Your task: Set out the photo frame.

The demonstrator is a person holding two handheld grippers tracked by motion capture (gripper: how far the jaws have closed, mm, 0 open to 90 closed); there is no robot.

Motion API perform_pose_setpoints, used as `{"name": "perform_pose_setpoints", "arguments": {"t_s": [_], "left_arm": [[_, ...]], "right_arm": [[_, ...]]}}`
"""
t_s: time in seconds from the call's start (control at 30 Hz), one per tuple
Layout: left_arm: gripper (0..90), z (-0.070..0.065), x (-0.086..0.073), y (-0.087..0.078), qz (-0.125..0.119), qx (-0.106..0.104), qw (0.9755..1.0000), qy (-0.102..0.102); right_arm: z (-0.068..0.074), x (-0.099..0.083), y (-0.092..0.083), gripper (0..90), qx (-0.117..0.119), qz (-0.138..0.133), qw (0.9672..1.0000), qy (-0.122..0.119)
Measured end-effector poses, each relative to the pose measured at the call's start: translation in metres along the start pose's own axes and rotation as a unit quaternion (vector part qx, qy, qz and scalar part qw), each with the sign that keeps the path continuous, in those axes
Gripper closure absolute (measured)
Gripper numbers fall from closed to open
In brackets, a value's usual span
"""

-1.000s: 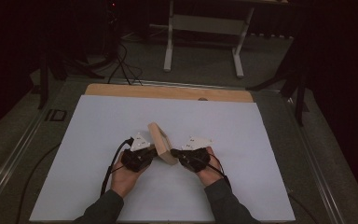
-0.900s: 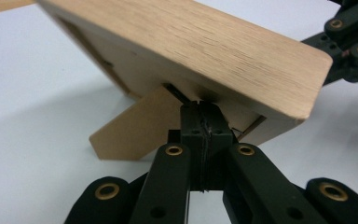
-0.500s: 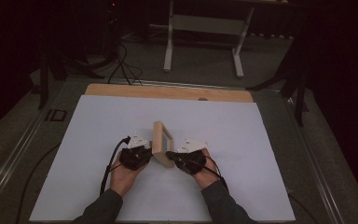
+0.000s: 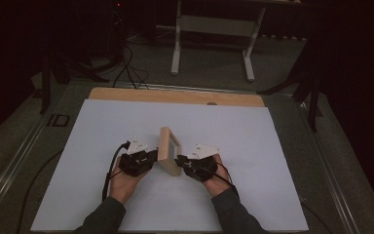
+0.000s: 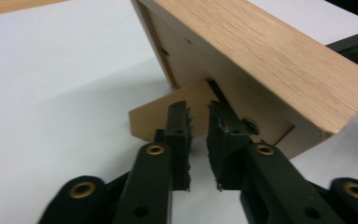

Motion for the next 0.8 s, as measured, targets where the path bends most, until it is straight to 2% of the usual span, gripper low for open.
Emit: {"name": "perform_pose_setpoints", "arguments": {"t_s": [0.17, 0.4, 0.47, 0.53, 0.8], "left_arm": [[66.3, 0.006, 0.001, -0.005, 0.000, 0.002, 0.9999, -0.011], [58.5, 0.009, 0.004, -0.011, 0.003, 0.017, 0.9998, -0.005], [56.3, 0.011, 0.007, -0.015, -0.003, 0.022, 0.9997, -0.006], [53.5, 0.012, 0.009, -0.017, -0.005, 0.026, 0.9995, -0.015], [51.6, 0.016, 0.015, -0.024, -0.019, 0.028, 0.9988, -0.035]], "right_arm": [[-0.006, 0.002, -0.006, 73.5, -0.007, -0.006, 0.9999, 0.008], [-0.010, 0.001, -0.007, 62.0, -0.013, -0.005, 0.9999, 0.008], [-0.012, 0.001, -0.008, 57.6, -0.016, -0.003, 0.9998, 0.012], [-0.014, 0.000, -0.009, 56.4, -0.017, -0.002, 0.9997, 0.016], [-0.015, -0.003, -0.008, 54.3, -0.016, 0.005, 0.9997, 0.019]]}}
Point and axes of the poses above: each handheld gripper's, and its own axes: y roughly forward along the jaws, x roughly out of its top, z roughly to its left, the point moved 10 cm from there along y, roughly forward along the jaws, and after that the axes turned 8 degrees about -z, right-handed, at the moved point
